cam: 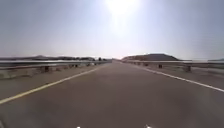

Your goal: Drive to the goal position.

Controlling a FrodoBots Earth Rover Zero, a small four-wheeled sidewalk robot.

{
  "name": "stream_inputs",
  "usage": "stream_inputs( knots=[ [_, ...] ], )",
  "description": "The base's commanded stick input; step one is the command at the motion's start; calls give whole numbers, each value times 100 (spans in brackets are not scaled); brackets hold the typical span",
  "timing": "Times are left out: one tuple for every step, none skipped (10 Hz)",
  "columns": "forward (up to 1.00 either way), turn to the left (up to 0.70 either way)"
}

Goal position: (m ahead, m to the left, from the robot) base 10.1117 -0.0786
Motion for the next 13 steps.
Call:
stream_inputs(
  knots=[
    [70, 0],
    [70, 0],
    [70, 0],
    [70, 0],
    [70, 0],
    [70, 0],
    [70, 0],
    [70, 0],
    [70, 0],
    [70, 0],
    [70, 0],
    [70, 0],
    [70, 0]
  ],
)
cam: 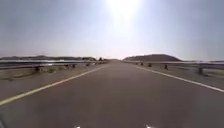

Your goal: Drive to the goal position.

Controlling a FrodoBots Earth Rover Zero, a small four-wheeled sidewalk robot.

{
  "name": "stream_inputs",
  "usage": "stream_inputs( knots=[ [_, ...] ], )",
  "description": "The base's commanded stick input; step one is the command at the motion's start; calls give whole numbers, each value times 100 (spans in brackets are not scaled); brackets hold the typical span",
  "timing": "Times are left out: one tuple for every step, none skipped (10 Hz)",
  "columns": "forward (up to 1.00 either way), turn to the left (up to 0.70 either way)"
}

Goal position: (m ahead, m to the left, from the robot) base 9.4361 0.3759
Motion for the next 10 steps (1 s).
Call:
stream_inputs(
  knots=[
    [70, 0],
    [70, 0],
    [70, 0],
    [70, 0],
    [70, 0],
    [70, 0],
    [70, 0],
    [70, 0],
    [70, 0],
    [70, 0]
  ],
)
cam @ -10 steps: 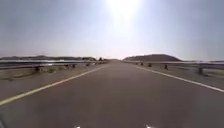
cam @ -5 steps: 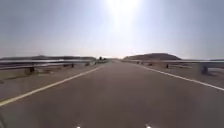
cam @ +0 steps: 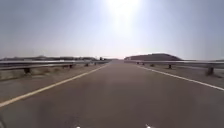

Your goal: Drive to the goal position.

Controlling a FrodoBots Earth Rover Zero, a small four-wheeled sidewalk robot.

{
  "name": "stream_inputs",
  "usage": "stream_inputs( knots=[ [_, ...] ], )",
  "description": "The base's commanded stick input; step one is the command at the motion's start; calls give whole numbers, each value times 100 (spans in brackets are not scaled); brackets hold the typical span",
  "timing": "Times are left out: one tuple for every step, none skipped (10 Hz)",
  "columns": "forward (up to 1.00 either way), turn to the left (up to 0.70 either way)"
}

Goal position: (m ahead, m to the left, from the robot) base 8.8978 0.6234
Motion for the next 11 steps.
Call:
stream_inputs(
  knots=[
    [70, 0],
    [70, 0],
    [70, 0],
    [70, 0],
    [70, 0],
    [70, 0],
    [70, 0],
    [70, 0],
    [70, 0],
    [70, 0],
    [70, 0]
  ],
)
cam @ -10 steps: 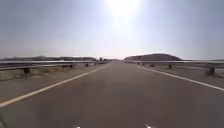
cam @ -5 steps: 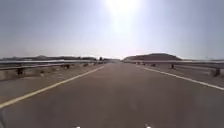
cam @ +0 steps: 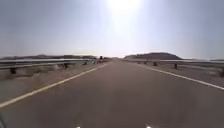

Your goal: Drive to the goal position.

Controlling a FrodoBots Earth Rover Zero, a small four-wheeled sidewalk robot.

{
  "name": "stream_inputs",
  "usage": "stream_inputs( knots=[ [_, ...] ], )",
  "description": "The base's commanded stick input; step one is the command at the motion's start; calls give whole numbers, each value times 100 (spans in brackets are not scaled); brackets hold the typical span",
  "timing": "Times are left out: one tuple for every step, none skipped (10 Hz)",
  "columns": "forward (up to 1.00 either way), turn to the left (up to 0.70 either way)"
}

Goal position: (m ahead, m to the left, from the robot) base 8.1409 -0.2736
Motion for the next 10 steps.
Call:
stream_inputs(
  knots=[
    [70, 0],
    [70, 0],
    [70, 0],
    [70, 0],
    [70, 0],
    [70, 0],
    [70, 0],
    [70, 0],
    [70, 0],
    [70, 0]
  ],
)
